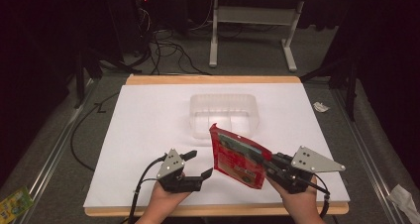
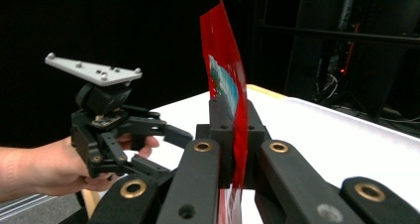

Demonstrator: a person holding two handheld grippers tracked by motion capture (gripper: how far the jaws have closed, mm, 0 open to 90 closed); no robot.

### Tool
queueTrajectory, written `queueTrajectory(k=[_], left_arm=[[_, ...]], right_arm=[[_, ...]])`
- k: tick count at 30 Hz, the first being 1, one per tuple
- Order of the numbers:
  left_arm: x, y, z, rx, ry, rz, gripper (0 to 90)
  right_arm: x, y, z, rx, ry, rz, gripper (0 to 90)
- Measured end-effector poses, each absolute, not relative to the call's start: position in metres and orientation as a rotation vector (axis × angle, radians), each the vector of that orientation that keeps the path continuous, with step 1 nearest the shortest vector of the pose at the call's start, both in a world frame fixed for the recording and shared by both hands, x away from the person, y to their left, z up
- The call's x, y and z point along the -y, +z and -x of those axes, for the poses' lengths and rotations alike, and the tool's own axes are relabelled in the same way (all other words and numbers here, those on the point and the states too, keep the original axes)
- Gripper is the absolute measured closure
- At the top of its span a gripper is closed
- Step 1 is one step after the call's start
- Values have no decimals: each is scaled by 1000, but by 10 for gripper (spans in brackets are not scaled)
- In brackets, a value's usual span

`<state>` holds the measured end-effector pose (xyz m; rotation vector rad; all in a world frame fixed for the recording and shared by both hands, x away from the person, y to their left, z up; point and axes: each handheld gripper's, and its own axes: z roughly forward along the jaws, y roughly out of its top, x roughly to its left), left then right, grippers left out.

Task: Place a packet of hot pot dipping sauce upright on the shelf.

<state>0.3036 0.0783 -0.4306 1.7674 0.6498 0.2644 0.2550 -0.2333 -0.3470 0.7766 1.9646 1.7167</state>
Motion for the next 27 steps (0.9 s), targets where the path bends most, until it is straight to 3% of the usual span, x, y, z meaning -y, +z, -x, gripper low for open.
queueTrajectory(k=[10, 16, 19, 22, 23, 24, 27], left_arm=[[-65, -423, -311, -631, 178, -1693, 318], [-68, -426, -315, -640, 137, -1672, 469], [-71, -426, -316, -641, 133, -1653, 618], [-72, -425, -314, -635, 151, -1657, 673], [-72, -425, -314, -633, 157, -1662, 744], [-71, -426, -313, -630, 167, -1668, 744], [-70, -426, -311, -627, 185, -1680, 874]], right_arm=[[217, -355, -255, -2026, 1729, -746, 900], [211, -361, -258, -2049, 1713, -749, 900], [214, -364, -261, -2034, 1715, -773, 900], [215, -365, -262, -2035, 1721, -785, 900], [217, -367, -263, -2033, 1719, -793, 900], [217, -367, -263, -2033, 1719, -793, 900], [220, -371, -265, -2034, 1717, -816, 900]])
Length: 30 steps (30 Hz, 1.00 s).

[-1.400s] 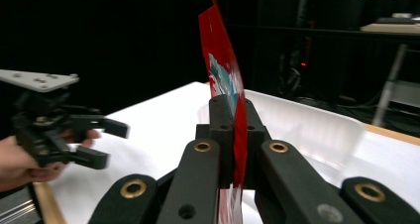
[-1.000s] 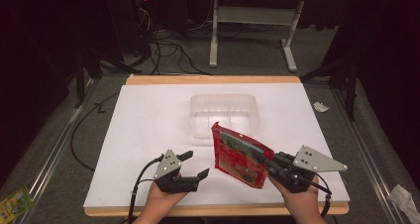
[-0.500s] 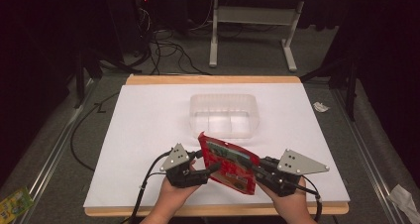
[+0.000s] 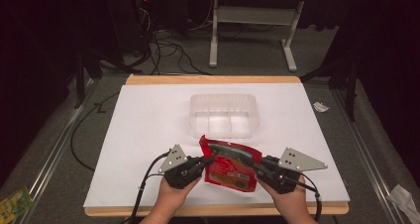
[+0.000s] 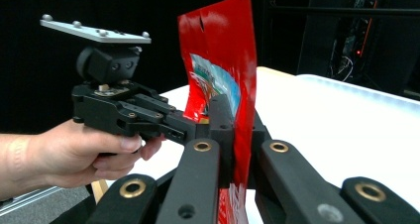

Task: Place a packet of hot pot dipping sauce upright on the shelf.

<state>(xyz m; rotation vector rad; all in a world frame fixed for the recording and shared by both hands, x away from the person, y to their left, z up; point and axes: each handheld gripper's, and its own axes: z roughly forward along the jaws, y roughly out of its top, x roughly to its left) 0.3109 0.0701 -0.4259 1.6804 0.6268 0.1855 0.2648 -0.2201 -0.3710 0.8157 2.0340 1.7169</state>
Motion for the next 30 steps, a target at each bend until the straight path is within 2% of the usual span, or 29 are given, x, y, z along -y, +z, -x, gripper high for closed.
queueTrajectory(k=[8, 11, 12, 13, 14, 15, 17, 20, 25, 27, 30], left_arm=[[-67, -430, -307, -613, 233, -1725, 897], [-66, -430, -306, -610, 235, -1722, 897], [-67, -431, -305, -611, 236, -1719, 897], [-67, -431, -305, -611, 236, -1719, 896], [-67, -431, -305, -615, 229, -1718, 895], [-68, -431, -305, -615, 230, -1719, 895], [-68, -432, -305, -616, 232, -1722, 895], [-68, -432, -305, -621, 235, -1730, 891], [-69, -433, -306, -630, 233, -1734, 887], [-70, -433, -306, -629, 235, -1737, 886], [-70, -433, -306, -628, 244, -1744, 883]], right_arm=[[225, -380, -267, -2061, 1689, -844, 890], [228, -383, -267, -2064, 1699, -857, 860], [230, -383, -268, -2073, 1696, -853, 788], [230, -383, -268, -2073, 1696, -853, 788], [230, -386, -268, -2089, 1680, -879, 668], [230, -386, -268, -2089, 1680, -879, 668], [230, -392, -270, -2135, 1672, -900, 583], [227, -405, -273, -2205, 1629, -937, 517], [222, -416, -276, -2252, 1598, -950, 533], [218, -424, -277, -2296, 1579, -930, 601], [217, -428, -277, -2318, 1557, -927, 631]])
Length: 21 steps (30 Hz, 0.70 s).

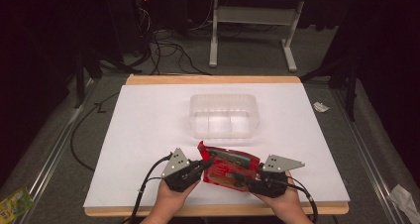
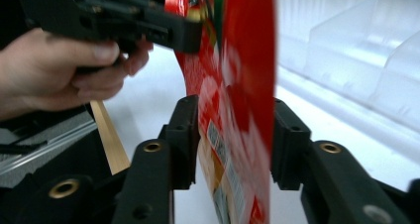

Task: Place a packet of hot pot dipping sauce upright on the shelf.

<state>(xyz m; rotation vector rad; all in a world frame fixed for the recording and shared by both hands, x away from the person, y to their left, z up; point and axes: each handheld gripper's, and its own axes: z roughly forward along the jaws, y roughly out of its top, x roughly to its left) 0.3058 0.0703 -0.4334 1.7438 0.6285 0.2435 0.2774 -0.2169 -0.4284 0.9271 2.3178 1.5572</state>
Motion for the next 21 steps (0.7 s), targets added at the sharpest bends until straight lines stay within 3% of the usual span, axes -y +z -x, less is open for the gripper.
queueTrajectory(k=[11, 19, 21], left_arm=[[-71, -433, -305, -631, 259, -1753, 861], [-69, -434, -305, -641, 278, -1770, 806], [-69, -435, -305, -648, 287, -1775, 749]], right_arm=[[217, -438, -280, -2363, 1509, -931, 844], [216, -436, -279, -2376, 1496, -901, 878], [215, -436, -279, -2378, 1492, -901, 880]])
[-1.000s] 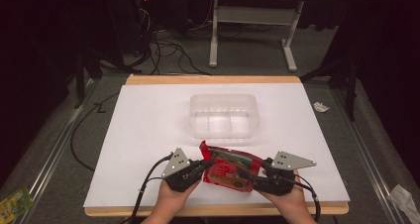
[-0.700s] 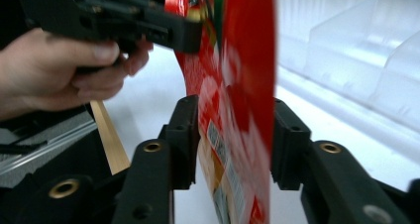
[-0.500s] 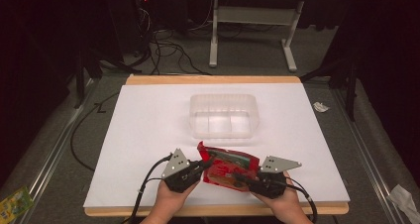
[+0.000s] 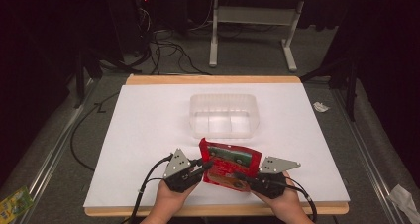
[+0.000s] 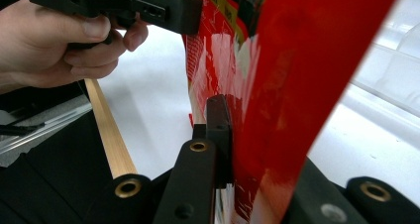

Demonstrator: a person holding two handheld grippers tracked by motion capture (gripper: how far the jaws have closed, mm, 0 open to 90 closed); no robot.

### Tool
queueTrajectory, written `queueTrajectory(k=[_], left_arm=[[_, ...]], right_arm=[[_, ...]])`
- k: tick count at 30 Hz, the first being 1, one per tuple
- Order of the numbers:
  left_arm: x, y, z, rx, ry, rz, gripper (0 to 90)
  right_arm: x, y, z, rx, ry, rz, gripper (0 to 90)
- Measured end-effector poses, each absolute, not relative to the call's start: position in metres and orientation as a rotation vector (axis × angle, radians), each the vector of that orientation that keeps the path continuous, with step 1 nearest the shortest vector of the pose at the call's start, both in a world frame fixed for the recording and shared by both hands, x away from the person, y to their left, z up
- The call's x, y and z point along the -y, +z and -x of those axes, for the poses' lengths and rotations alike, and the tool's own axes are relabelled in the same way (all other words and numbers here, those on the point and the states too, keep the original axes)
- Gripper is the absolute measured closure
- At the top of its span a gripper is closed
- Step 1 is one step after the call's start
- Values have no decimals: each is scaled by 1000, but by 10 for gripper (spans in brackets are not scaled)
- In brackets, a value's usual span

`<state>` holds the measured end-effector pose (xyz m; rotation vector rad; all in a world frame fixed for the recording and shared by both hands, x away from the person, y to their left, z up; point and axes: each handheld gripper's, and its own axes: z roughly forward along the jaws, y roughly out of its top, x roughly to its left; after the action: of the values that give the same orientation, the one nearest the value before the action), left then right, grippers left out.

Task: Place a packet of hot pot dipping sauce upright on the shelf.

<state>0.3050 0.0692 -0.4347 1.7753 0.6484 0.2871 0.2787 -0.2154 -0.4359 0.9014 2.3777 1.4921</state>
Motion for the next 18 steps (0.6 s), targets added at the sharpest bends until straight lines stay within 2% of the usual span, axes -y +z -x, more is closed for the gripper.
queueTrajectory(k=[1, 3, 8, 12, 18], left_arm=[[-69, -435, -305, -655, 292, -1781, 722], [-68, -436, -305, -662, 302, -1787, 607], [-70, -436, -304, -658, 320, -1796, 462], [-75, -436, -303, -662, 335, -1801, 401], [-85, -435, -304, -663, 389, -1819, 384]], right_arm=[[215, -436, -279, -2379, 1489, -901, 880], [215, -435, -278, -2379, 1488, -910, 882], [214, -434, -277, -2377, 1494, -912, 884], [212, -430, -275, -2366, 1510, -902, 886], [212, -425, -272, -2331, 1515, -894, 887]])
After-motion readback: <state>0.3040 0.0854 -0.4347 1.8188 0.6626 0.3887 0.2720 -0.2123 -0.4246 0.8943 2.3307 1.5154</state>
